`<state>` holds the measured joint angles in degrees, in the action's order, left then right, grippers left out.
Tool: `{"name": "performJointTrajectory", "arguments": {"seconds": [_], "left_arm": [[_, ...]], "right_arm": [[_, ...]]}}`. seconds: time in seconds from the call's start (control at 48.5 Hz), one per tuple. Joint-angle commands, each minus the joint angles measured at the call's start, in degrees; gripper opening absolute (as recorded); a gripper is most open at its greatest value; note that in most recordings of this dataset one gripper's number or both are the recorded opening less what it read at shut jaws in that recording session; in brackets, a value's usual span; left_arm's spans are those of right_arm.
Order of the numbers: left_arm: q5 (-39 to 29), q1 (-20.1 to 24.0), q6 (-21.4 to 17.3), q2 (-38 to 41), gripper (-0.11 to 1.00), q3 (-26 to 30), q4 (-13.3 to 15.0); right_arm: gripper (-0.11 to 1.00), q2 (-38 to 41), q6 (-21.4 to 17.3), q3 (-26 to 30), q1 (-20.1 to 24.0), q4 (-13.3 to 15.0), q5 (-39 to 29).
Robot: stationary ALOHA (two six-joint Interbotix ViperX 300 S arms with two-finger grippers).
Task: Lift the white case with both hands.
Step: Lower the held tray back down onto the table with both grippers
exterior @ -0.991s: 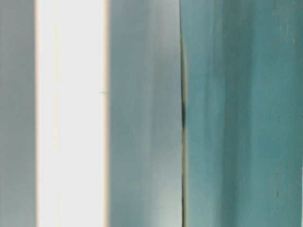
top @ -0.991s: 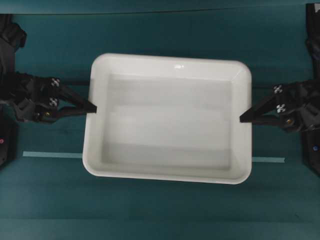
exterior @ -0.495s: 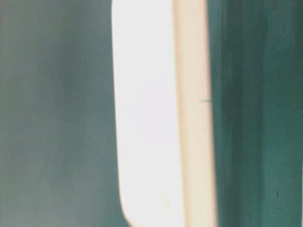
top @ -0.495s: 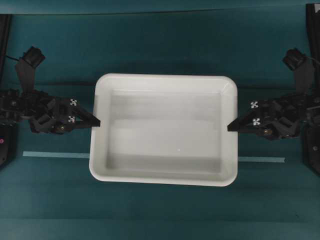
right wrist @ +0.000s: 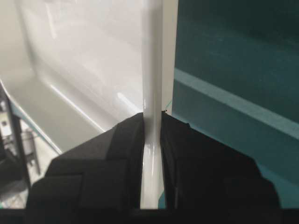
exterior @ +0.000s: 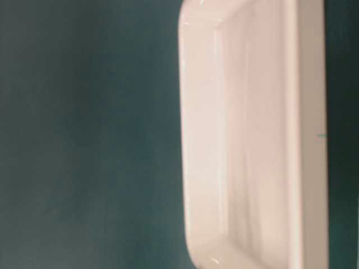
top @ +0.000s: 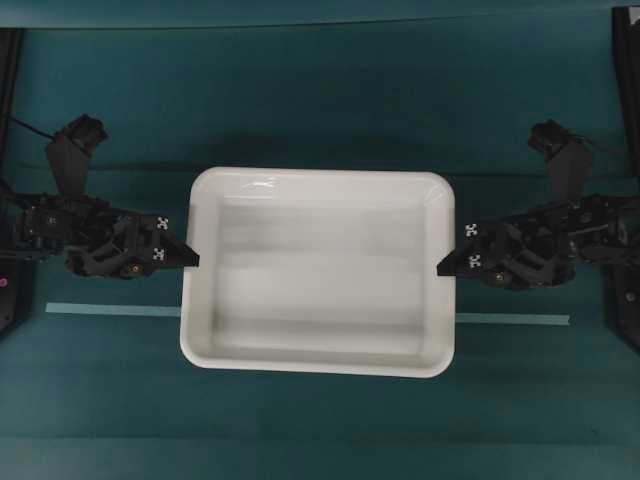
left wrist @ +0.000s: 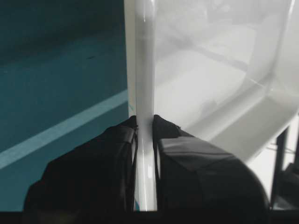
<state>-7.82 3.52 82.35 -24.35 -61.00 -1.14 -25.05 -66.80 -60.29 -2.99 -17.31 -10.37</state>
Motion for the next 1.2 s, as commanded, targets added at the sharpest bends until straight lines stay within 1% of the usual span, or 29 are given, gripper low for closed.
{"name": "performJointTrajectory", "arguments": {"seconds": [0.0, 0.248, 0.433, 0.888, 1.176], "left_arm": [[-0.8, 0.4, -0.1, 2.7, 0.06, -1.8, -0.2], [-0.6, 0.4, -0.1, 8.7, 0.06, -2.1, -0.2], [1.6, 0.4, -0.1, 12.7, 0.06, -1.8, -0.2], [1.8, 1.1, -0.1, 16.3, 0.06, -1.7, -0.2], [2.5, 1.1, -0.3, 16.8, 0.06, -1.1, -0.2]], "right_arm": [[0.11, 2.5, 0.4, -2.2, 0.3, 0.3, -0.2], [0.11, 6.9, 1.1, -2.1, 1.0, 0.4, 1.3], [0.11, 10.7, 2.3, -1.8, 1.1, 0.4, 1.8], [0.11, 16.3, 2.5, -1.8, 1.1, 0.4, 2.8], [0.11, 16.4, 2.5, -1.9, 0.6, 0.4, 3.0]]}}
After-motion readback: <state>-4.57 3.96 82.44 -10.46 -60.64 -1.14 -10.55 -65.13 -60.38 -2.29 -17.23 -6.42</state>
